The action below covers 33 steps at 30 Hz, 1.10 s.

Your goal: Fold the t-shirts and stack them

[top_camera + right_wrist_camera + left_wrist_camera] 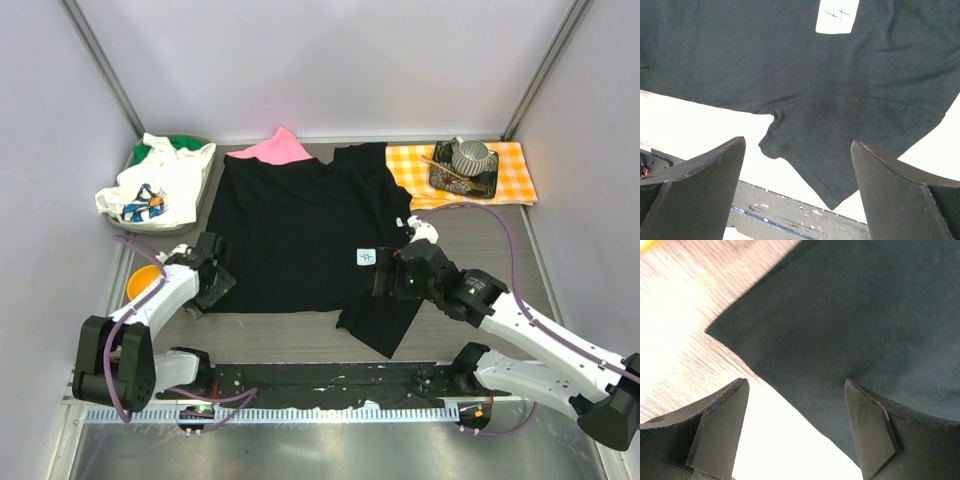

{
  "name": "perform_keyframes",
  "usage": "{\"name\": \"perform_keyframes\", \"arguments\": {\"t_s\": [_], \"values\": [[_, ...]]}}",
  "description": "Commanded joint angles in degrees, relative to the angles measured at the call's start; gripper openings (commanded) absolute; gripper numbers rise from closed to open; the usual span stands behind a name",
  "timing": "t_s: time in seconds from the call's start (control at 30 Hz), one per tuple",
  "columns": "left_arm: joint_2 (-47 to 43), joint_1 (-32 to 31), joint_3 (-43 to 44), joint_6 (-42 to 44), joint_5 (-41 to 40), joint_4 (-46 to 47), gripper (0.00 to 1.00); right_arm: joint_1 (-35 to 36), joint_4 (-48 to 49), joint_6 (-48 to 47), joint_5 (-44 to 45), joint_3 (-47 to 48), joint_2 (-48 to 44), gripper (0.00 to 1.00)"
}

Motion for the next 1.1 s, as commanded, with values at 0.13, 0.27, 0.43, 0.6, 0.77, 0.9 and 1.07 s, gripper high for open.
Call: {"name": "perform_keyframes", "arguments": {"t_s": [0.13,0.27,0.43,0.6,0.77,0.9,1.07], "values": [[-4.9,9.5,-3.3,1.3,1.0,2.2,0.79,0.3,2.1,-2.0,-1.7,-2.2,-3.0,0.93],[-4.3,14.1,-3.9,4.0,2.8,4.0,0.77,0.3,2.7,-2.1,-2.0,-2.6,-3.1,0.93],[-1.4,14.8,-4.3,5.0,3.1,6.8,0.68,0.4,3.0,-1.8,-2.4,-2.8,-2.5,0.93],[1.3,15.3,-5.3,5.1,5.1,8.7,0.55,0.3,2.7,-1.4,-2.3,-3.0,-2.5,0.93],[5.1,15.8,-4.0,6.5,6.6,9.2,0.36,0.3,1.9,-1.0,-2.0,-2.6,-3.3,0.93],[6.6,17.0,-4.2,7.0,9.5,10.6,0.18,0.3,1.3,-0.7,-1.5,-2.8,-3.7,0.93],[5.2,17.2,-4.4,7.1,12.7,11.1,0.06,0.4,0.2,-0.5,-5.8,-4.2,-4.2,0.91]]}}
